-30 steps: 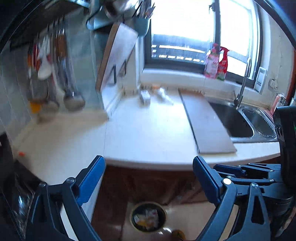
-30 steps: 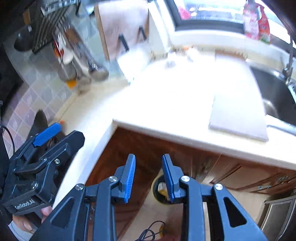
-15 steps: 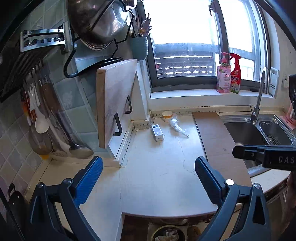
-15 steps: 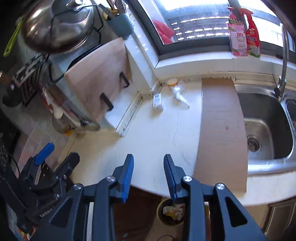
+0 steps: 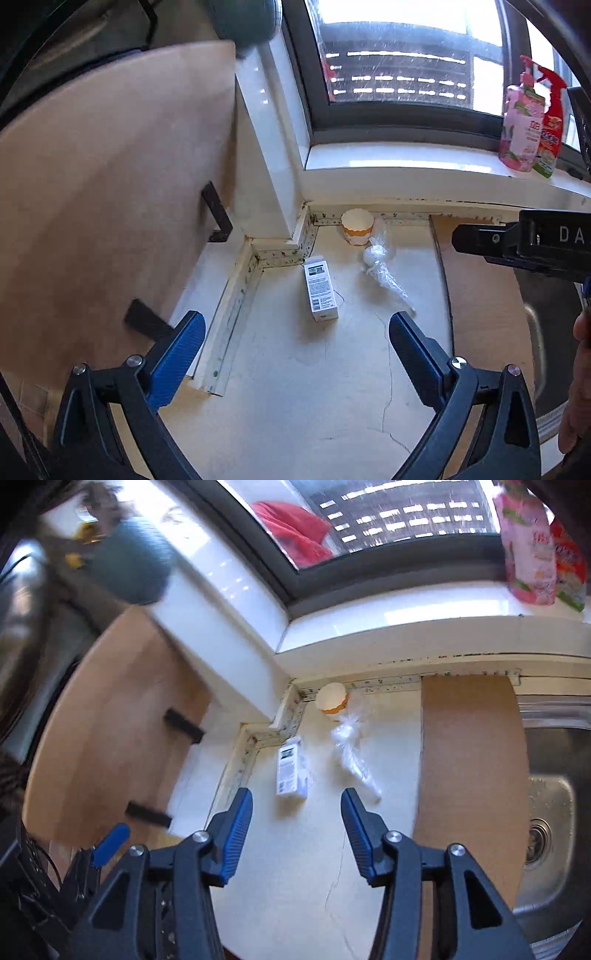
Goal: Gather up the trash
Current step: 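Grasp the white medicine box with the left tool while the right tool grasps the plastic bag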
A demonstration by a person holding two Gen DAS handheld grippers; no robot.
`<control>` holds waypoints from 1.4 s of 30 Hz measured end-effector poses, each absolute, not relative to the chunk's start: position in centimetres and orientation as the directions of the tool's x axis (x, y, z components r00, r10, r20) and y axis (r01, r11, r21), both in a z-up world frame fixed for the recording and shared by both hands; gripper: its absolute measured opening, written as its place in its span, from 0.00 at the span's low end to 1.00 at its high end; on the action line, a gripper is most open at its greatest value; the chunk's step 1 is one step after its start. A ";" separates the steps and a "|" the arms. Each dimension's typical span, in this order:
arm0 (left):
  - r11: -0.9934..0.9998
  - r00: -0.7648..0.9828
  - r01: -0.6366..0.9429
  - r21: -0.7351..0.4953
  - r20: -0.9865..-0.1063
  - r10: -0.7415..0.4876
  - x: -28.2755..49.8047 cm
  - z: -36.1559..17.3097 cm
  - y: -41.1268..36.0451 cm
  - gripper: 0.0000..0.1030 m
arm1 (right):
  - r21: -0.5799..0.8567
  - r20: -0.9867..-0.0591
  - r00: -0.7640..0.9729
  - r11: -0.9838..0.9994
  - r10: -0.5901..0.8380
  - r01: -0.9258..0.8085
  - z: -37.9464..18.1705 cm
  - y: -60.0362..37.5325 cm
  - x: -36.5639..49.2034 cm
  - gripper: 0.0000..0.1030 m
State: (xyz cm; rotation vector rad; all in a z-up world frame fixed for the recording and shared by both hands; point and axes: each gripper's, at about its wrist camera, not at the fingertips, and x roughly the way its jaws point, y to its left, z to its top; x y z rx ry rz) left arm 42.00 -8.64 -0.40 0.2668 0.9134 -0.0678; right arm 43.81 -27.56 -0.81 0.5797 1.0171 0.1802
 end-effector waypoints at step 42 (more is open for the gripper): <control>0.986 0.455 0.170 -0.002 -0.887 -0.080 42.2 -11.3 -8.1 0.33 | 0.617 -0.726 0.432 0.784 0.534 0.069 -10.1 -24.5 41.7 0.12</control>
